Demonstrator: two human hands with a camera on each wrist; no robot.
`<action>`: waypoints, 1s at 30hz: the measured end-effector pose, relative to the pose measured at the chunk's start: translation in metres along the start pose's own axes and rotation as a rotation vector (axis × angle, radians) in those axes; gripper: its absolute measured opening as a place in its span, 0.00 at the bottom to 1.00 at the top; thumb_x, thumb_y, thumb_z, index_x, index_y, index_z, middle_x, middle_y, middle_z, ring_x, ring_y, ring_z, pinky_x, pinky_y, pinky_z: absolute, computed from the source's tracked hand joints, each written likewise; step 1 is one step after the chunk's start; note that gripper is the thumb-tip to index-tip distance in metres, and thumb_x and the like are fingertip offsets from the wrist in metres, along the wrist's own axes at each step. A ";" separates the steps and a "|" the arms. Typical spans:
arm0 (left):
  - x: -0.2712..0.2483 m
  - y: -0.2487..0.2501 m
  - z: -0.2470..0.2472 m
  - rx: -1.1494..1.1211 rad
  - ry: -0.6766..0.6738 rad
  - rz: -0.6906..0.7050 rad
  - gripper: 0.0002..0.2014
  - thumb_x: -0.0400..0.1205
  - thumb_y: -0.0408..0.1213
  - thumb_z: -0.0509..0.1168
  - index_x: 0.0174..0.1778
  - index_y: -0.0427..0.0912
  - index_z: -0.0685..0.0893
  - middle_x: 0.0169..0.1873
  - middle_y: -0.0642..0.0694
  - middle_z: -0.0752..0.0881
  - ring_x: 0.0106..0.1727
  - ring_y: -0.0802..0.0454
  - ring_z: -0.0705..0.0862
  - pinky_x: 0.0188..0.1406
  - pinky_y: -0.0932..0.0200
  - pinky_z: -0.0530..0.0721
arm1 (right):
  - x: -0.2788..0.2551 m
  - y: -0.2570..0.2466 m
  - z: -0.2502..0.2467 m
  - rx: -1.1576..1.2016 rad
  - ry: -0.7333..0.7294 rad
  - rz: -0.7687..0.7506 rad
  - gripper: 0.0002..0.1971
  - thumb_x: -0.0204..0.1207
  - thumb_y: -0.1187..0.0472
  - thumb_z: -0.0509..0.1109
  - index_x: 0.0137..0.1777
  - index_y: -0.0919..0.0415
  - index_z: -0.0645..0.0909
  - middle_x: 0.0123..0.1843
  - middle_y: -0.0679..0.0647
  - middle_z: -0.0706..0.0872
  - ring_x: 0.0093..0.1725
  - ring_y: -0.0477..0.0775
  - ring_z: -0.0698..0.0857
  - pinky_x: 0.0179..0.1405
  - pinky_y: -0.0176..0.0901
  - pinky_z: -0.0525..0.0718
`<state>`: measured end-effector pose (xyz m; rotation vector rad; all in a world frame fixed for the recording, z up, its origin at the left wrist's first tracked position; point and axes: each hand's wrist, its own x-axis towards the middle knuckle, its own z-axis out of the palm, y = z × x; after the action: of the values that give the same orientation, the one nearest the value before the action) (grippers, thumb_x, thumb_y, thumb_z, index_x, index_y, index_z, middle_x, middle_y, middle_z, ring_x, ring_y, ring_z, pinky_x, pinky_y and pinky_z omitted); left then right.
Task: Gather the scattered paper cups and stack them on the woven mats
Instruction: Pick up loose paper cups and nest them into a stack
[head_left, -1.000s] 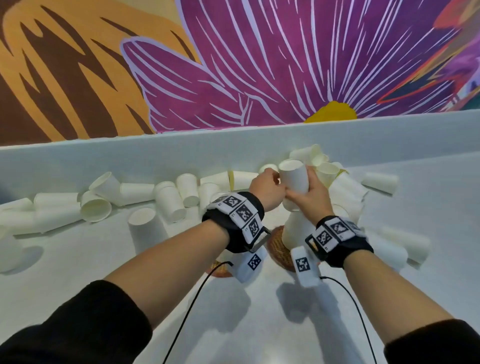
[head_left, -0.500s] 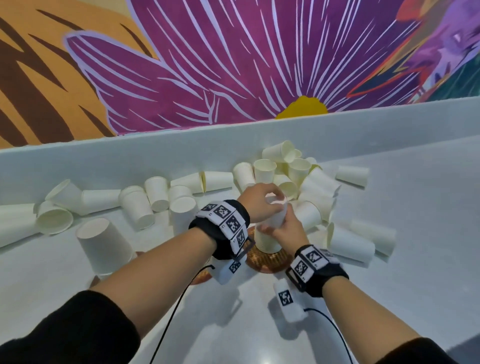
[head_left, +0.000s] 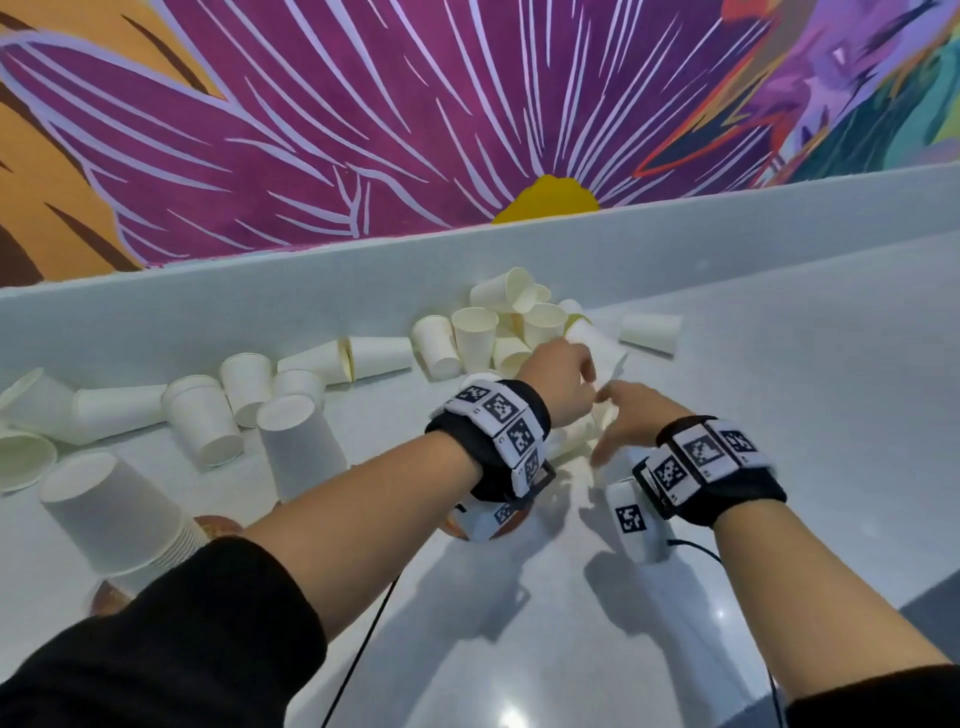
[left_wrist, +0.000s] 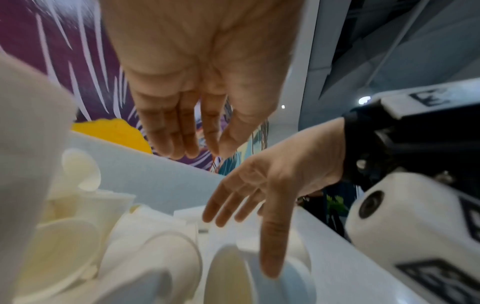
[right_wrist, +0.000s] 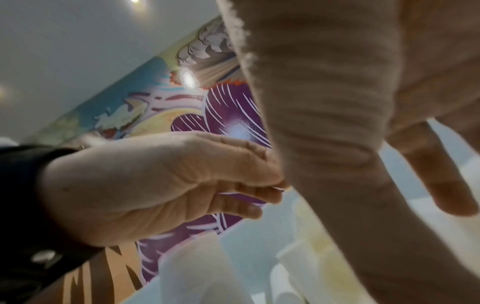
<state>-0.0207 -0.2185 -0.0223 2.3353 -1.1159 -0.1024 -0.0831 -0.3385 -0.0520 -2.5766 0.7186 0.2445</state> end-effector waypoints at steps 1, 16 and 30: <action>0.003 -0.001 0.011 0.059 -0.088 -0.030 0.14 0.79 0.33 0.63 0.61 0.38 0.80 0.61 0.38 0.77 0.62 0.41 0.77 0.58 0.54 0.75 | -0.001 0.006 0.005 -0.030 -0.044 0.028 0.43 0.59 0.62 0.83 0.75 0.59 0.68 0.73 0.57 0.74 0.71 0.58 0.75 0.66 0.47 0.75; 0.030 -0.037 0.075 0.305 -0.493 -0.159 0.32 0.79 0.44 0.67 0.76 0.46 0.60 0.68 0.37 0.72 0.59 0.37 0.78 0.54 0.45 0.77 | 0.000 0.037 0.050 0.118 -0.082 0.098 0.42 0.62 0.66 0.80 0.75 0.59 0.64 0.65 0.59 0.79 0.63 0.60 0.79 0.58 0.47 0.79; 0.027 0.004 -0.012 -0.051 -0.061 -0.256 0.26 0.88 0.51 0.47 0.66 0.33 0.77 0.62 0.33 0.81 0.62 0.37 0.80 0.49 0.56 0.72 | 0.007 0.004 0.029 0.558 0.276 -0.072 0.37 0.59 0.63 0.82 0.68 0.63 0.70 0.60 0.59 0.82 0.57 0.58 0.81 0.53 0.49 0.80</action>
<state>-0.0025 -0.2350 -0.0056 2.4324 -0.8272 -0.2939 -0.0809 -0.3311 -0.0815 -2.1081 0.6706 -0.3032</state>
